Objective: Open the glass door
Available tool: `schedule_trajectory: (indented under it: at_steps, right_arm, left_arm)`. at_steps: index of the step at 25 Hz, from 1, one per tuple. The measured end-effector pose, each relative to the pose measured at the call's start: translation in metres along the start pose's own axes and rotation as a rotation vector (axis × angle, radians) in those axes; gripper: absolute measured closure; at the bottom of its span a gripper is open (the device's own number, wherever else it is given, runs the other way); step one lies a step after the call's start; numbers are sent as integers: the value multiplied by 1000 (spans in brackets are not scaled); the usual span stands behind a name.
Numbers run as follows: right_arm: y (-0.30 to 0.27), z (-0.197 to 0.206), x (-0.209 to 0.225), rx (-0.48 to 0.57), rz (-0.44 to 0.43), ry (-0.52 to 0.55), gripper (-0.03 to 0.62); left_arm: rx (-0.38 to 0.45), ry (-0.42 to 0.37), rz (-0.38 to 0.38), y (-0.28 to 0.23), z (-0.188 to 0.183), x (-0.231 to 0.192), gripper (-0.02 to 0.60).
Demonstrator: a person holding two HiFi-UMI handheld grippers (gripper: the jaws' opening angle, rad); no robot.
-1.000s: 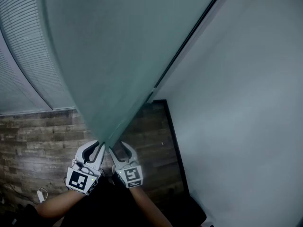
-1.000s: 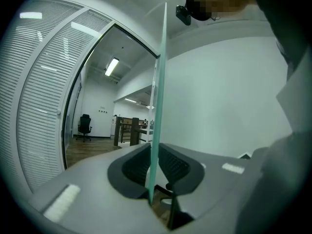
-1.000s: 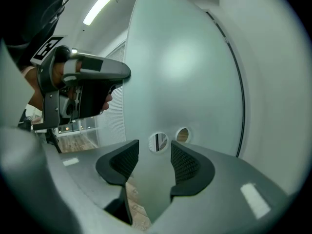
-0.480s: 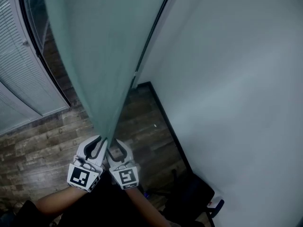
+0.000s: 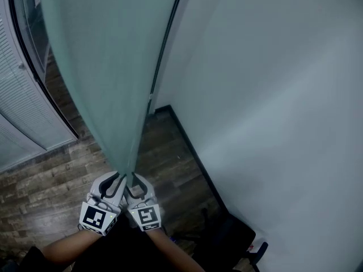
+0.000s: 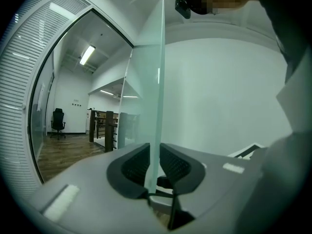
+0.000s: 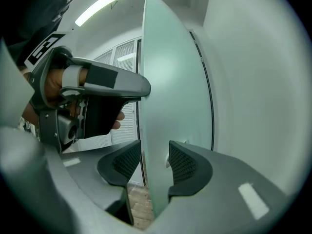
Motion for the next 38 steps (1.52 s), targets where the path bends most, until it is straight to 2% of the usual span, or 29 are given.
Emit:
schedule_trajectory:
  at_steps: [7,14,18,23,28,32,38]
  right_arm:
    - [29,5,32,9,11,8,422]
    - [54,-2,55,14,53,94,507]
    - [64,-2,73,7,62,91,513]
    - [85,6,93,34,84,73,520]
    - [104,7,107,52,102,75,525]
    - [118,6,124,64,127,90,530]
    - [139,8,144,92,187,79,537]
  left_arm:
    - [26,-3,11,-22,-1,46,520]
    - [46,-7,51,-42,-5,78,515]
    - [56,4,80,-57,-7,91,512]
    - [18,37,105,-71,-2,114,511]
    - [29,42,171,-78,0,135,511]
    - [67,80,202,-88,-2,152,529]
    - [97,56,200,-97,-9,168,581]
Point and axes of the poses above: the fingertips, and each gripper's own axes: y backward along the fingers, x to its right, z out of its underside, the point moved 5 cm from there along y, backward along the fingers, and after that the axes turned 9 degrees about -z, right-handed, at the moved point
